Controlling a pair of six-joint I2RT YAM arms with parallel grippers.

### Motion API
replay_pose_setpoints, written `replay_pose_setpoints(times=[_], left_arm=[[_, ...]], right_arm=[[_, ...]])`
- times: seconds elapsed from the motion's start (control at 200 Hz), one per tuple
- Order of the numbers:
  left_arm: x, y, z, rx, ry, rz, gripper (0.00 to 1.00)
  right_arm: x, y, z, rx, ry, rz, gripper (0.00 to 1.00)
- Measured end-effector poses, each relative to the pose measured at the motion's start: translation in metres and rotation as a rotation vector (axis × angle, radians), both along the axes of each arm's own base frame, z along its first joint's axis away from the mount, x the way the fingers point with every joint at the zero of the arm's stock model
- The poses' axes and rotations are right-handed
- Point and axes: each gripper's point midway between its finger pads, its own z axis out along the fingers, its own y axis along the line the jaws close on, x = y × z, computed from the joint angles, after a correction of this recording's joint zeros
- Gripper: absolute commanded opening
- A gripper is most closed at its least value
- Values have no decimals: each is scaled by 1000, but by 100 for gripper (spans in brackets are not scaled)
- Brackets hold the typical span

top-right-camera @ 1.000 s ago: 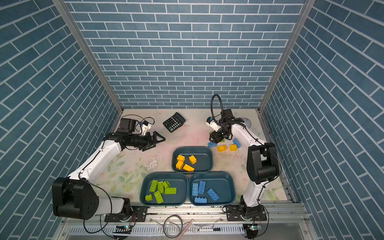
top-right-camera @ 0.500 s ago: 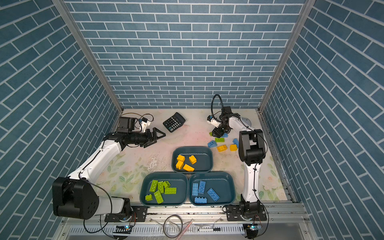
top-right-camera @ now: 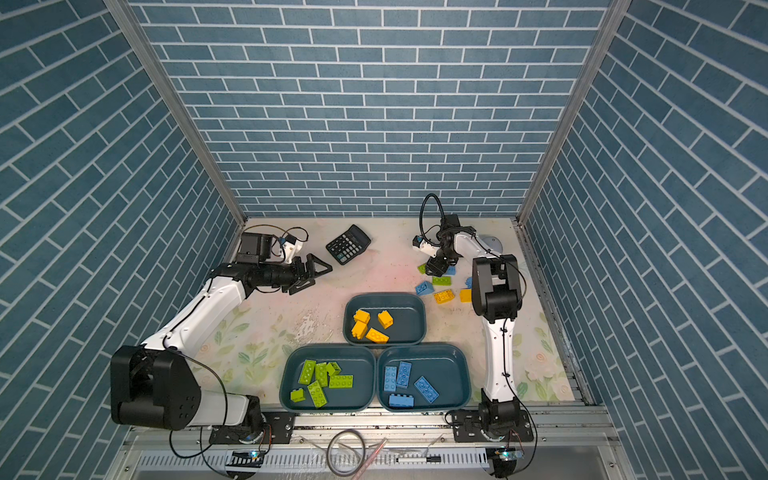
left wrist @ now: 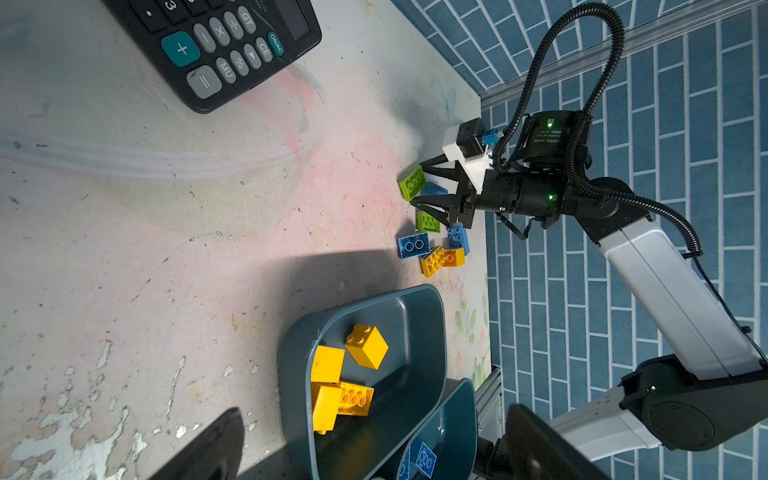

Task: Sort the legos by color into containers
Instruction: 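Lower the right gripper around the green 2x4 brick and grasp it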

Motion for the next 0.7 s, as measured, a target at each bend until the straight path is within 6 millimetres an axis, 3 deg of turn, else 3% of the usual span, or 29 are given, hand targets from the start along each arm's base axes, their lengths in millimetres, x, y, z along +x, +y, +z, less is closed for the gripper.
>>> replay_pose_setpoints(times=[0.445,0.7], left_arm=[[-1,5,-1,3,2,-2,100],[-4,6,-3,10,15,-9,100]], right_arm=[[13,3,0,-1,-6,10,68],[13,12,-3,40,58,24,61]])
